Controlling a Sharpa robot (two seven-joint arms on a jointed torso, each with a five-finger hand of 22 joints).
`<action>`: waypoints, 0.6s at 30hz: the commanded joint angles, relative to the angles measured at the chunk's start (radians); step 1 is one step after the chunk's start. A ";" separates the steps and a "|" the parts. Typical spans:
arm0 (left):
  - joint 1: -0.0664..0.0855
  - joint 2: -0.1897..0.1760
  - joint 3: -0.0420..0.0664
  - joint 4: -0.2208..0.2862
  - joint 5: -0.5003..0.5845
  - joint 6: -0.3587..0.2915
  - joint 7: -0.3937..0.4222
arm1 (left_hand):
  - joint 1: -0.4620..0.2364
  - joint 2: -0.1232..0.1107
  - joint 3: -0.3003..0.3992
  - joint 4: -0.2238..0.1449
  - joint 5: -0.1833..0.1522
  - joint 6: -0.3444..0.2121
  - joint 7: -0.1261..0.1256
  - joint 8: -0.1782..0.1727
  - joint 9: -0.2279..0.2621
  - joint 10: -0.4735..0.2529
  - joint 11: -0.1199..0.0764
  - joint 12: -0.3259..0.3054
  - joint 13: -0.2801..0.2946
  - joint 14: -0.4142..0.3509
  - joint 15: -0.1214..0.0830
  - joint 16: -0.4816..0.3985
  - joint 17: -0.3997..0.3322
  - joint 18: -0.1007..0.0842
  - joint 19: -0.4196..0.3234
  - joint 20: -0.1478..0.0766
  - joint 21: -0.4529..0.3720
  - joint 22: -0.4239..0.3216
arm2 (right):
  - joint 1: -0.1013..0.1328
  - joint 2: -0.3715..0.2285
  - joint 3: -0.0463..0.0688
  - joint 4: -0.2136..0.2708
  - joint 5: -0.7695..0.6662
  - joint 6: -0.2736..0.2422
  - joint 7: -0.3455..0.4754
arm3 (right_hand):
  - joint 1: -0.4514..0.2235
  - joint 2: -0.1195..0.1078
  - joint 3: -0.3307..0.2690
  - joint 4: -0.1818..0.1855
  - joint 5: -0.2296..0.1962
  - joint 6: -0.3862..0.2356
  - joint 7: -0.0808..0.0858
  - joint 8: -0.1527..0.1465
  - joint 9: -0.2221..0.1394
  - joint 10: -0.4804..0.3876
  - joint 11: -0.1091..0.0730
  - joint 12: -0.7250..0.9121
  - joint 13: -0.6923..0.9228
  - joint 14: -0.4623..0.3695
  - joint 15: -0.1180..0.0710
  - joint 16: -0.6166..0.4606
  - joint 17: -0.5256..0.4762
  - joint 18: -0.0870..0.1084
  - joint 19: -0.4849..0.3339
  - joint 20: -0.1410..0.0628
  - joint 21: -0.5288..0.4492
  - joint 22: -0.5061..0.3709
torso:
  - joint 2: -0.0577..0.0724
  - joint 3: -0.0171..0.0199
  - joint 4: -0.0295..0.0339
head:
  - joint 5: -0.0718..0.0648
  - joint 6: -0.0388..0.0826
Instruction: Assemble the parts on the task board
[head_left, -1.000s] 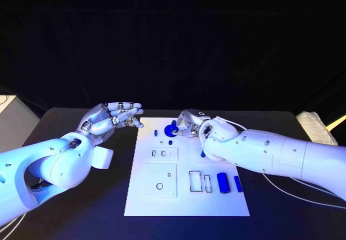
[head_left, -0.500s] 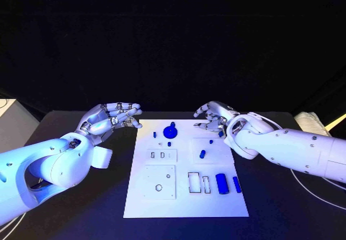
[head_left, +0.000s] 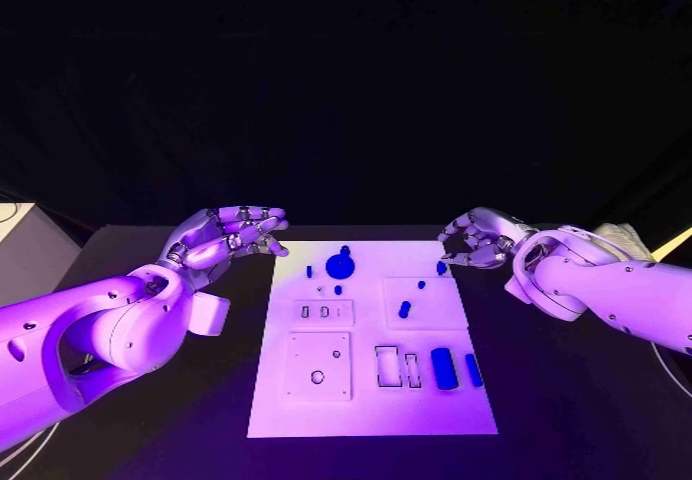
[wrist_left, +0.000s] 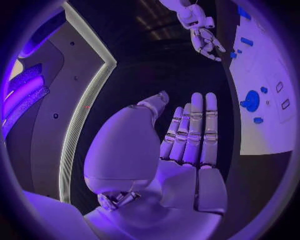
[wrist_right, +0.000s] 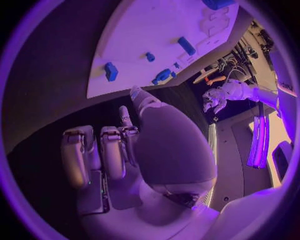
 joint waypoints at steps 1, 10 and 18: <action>0.001 0.005 0.000 -0.004 -0.003 0.024 0.009 | -0.006 -0.003 0.008 -0.003 -0.005 0.004 0.011 0.002 0.002 0.009 -0.001 -0.004 0.002 -0.005 0.000 0.005 0.000 0.017 -0.011 0.000 0.008 0.002 | -0.004 -0.007 -0.001 -0.010 -0.004 0.038 0.041 | 0.003 -0.006 0.002 -0.005 0.004 0.005 -0.001 -0.004 -0.001 0.029 0.002 -0.006 0.182 0.104 0.002 0.006 0.263 -0.013 0.100 0.004 0.005 0.259 | 0.000 0.0022 -0.0017 | 0.001 0.002; 0.001 0.009 0.000 -0.016 -0.003 0.026 0.010 | -0.006 -0.003 0.008 -0.003 -0.005 0.004 0.011 0.002 0.002 0.009 -0.001 -0.004 0.002 -0.005 0.000 0.005 0.000 0.017 -0.011 0.000 0.008 0.002 | -0.015 -0.011 -0.004 -0.036 -0.014 0.034 0.039 | 0.004 -0.012 0.003 -0.008 0.003 0.002 -0.001 -0.007 -0.002 0.029 0.002 -0.006 0.182 0.104 0.002 0.006 0.263 -0.013 0.100 0.004 0.004 0.259 | 0.001 -0.0004 0.0019 | -0.005 -0.006; 0.001 0.009 0.000 -0.019 -0.004 0.027 0.010 | -0.006 -0.003 0.008 -0.003 -0.005 0.004 0.011 0.002 0.002 0.009 -0.001 -0.004 0.002 -0.005 0.000 0.005 0.000 0.017 -0.011 0.000 0.008 0.002 | -0.027 -0.001 -0.005 -0.054 -0.021 0.018 0.021 | 0.004 -0.014 0.003 -0.008 0.004 0.001 -0.001 -0.008 -0.003 0.030 0.002 -0.005 0.183 0.104 0.003 0.006 0.263 -0.013 0.099 0.004 0.004 0.258 | 0.000 -0.0039 0.0019 | -0.008 -0.011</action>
